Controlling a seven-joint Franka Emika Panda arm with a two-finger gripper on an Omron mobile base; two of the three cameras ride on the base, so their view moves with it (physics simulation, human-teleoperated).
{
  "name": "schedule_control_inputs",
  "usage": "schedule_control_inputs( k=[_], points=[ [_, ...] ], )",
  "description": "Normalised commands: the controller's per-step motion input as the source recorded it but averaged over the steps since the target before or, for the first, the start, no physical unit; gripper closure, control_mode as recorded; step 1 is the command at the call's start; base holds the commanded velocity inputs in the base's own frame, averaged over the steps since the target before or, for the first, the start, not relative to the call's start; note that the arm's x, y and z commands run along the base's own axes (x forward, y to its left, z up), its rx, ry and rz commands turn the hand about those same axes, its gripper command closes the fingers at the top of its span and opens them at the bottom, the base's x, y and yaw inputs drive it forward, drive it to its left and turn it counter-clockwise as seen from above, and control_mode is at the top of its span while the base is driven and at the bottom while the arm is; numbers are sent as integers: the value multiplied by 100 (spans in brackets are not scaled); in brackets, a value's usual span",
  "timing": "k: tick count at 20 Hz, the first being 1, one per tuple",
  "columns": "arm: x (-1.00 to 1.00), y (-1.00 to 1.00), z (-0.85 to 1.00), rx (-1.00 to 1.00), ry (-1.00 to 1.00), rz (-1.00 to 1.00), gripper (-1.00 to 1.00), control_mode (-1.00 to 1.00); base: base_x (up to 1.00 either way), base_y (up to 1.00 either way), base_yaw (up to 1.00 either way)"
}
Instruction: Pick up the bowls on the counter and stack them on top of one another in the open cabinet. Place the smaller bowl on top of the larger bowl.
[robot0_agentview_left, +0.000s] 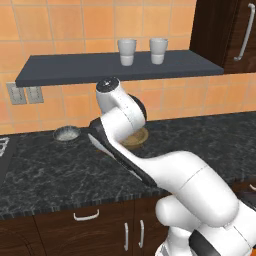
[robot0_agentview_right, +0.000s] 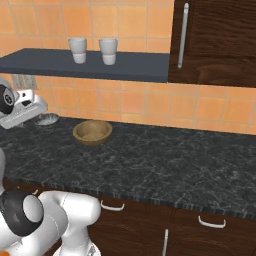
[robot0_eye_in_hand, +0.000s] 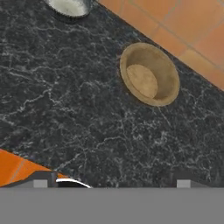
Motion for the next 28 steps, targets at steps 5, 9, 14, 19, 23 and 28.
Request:
schedule_control_inputs(
  k=[5,9,14,19,23,28],
  points=[
    [3,100,-36,-10,1,18,-100,-100,0,0,0],
    [33,100,-53,-1,0,20,-100,-100,0,0,0],
    [74,63,-36,-1,3,9,-100,-100,0,0,0],
    [52,10,-27,-14,6,0,-100,-100,0,0,0],
    [40,0,-27,-10,5,0,-100,-100,0,0,0],
    [44,4,-35,-9,1,0,-100,-100,0,0,0]
  ],
)
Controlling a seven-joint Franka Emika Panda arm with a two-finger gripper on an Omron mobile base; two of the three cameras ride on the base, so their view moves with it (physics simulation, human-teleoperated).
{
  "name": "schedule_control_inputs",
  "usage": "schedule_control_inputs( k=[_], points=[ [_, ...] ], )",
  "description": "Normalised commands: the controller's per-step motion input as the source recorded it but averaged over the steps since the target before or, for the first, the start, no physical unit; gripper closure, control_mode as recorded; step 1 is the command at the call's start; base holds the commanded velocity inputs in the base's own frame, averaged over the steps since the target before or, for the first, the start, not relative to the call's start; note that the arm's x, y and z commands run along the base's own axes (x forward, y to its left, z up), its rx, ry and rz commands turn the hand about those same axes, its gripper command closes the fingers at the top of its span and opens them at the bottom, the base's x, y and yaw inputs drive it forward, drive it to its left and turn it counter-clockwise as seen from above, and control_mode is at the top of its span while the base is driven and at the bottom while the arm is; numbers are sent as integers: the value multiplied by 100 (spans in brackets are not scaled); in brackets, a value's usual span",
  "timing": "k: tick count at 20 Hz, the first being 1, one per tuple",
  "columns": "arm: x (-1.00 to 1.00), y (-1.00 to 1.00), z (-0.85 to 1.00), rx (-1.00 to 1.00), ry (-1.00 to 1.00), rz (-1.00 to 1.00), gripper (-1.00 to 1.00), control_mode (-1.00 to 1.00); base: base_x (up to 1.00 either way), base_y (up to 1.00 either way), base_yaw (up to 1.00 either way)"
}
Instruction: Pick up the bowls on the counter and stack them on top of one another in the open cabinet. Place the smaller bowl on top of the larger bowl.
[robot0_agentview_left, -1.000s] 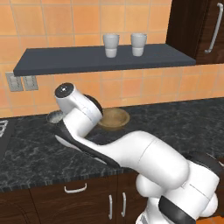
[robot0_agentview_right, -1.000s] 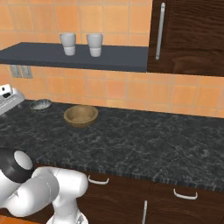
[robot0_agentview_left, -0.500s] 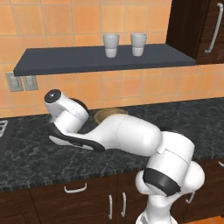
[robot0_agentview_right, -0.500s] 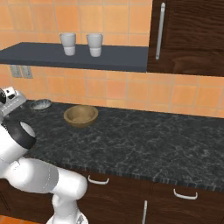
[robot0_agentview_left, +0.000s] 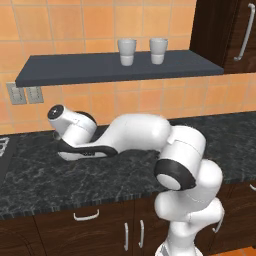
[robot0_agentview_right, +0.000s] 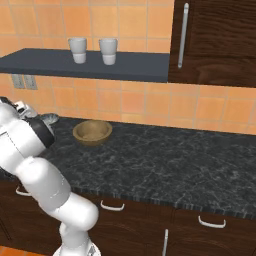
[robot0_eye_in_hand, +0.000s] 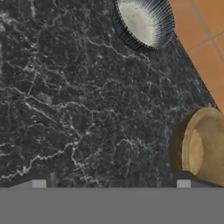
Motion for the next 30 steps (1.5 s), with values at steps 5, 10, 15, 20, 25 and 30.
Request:
schedule_control_inputs(
  k=[5,10,15,20,25,30],
  points=[
    [51,21,-20,-5,13,7,-100,-100,0,0,0],
    [27,11,-1,-11,5,6,-100,-100,0,0,0],
    [8,14,-10,-8,13,1,-100,-100,0,0,0],
    [22,7,-26,-10,5,1,-100,-100,0,0,0],
    [45,6,-22,-7,4,0,-100,-100,0,0,0],
    [52,3,-10,-3,0,0,-100,-100,0,0,0]
  ],
)
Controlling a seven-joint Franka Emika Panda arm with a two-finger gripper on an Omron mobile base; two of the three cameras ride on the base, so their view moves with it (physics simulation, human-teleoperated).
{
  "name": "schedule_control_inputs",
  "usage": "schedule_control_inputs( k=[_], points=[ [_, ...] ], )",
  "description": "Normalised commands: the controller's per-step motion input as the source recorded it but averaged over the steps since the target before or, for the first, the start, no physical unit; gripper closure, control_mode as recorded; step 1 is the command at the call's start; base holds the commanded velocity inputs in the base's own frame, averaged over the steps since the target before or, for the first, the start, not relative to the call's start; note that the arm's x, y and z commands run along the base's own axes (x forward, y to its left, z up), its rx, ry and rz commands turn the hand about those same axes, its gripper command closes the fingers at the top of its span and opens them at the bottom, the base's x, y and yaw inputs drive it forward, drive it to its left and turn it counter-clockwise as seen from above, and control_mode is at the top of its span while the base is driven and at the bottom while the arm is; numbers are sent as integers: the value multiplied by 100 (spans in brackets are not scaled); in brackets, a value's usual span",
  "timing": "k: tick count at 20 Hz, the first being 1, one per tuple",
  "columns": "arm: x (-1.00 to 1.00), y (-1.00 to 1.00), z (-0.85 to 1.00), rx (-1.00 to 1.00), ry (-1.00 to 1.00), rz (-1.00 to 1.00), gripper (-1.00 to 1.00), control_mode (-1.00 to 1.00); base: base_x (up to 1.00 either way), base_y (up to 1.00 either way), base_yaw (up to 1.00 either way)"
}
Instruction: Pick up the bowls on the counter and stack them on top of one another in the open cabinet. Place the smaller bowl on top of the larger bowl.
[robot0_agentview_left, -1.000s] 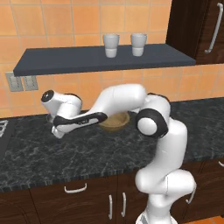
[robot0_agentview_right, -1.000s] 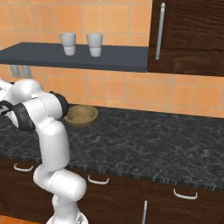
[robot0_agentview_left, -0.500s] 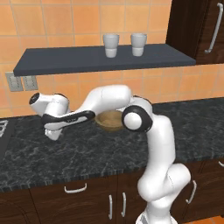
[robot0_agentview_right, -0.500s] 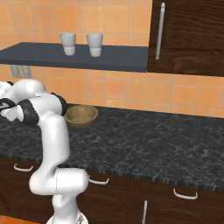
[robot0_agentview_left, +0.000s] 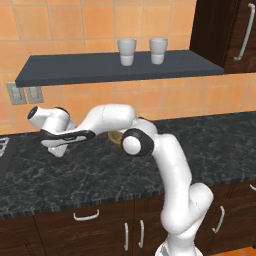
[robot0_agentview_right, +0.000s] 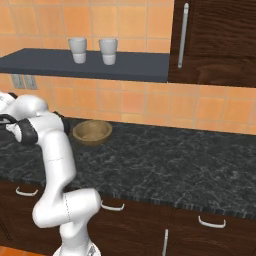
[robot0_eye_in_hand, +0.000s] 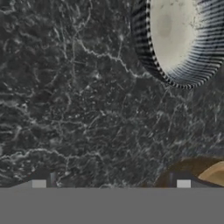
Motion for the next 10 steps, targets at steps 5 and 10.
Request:
schedule_control_inputs(
  k=[5,10],
  points=[
    [58,4,-21,-1,5,0,-100,-100,0,0,0],
    [46,2,-22,-3,3,0,-100,-100,0,0,0]
  ],
)
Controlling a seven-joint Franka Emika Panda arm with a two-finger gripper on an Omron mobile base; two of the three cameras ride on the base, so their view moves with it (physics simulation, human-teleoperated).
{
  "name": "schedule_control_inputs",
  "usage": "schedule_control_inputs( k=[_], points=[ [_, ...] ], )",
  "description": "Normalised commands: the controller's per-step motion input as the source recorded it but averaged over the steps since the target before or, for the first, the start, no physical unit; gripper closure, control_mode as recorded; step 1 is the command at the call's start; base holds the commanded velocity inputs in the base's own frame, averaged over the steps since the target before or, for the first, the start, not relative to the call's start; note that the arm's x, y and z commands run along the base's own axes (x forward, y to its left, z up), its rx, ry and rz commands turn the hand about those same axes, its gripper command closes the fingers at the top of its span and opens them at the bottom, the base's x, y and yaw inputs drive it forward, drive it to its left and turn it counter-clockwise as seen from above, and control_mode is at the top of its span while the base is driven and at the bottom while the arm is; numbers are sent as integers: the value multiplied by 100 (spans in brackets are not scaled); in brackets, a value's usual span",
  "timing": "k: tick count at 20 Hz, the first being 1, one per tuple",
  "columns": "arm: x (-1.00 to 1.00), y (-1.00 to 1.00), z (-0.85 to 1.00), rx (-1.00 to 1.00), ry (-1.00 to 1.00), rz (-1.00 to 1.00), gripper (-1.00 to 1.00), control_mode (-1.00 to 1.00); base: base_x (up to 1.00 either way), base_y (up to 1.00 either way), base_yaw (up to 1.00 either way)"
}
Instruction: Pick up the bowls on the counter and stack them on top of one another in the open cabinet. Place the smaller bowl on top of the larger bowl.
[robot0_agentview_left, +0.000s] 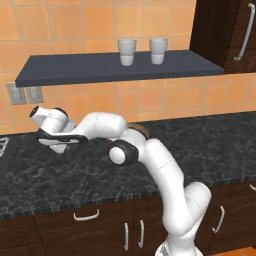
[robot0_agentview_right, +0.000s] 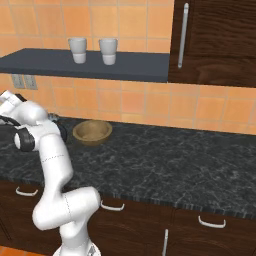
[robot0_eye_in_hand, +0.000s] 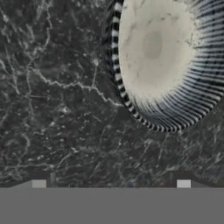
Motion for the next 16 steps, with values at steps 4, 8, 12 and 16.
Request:
schedule_control_inputs(
  k=[4,8,12,16],
  points=[
    [39,10,-28,-6,5,0,-100,-100,0,0,0],
    [24,13,-13,-4,2,1,-100,-100,0,0,0],
    [1,12,0,-5,0,8,-100,-100,0,0,0],
    [0,0,0,-2,0,14,-100,-100,0,0,0]
  ],
)
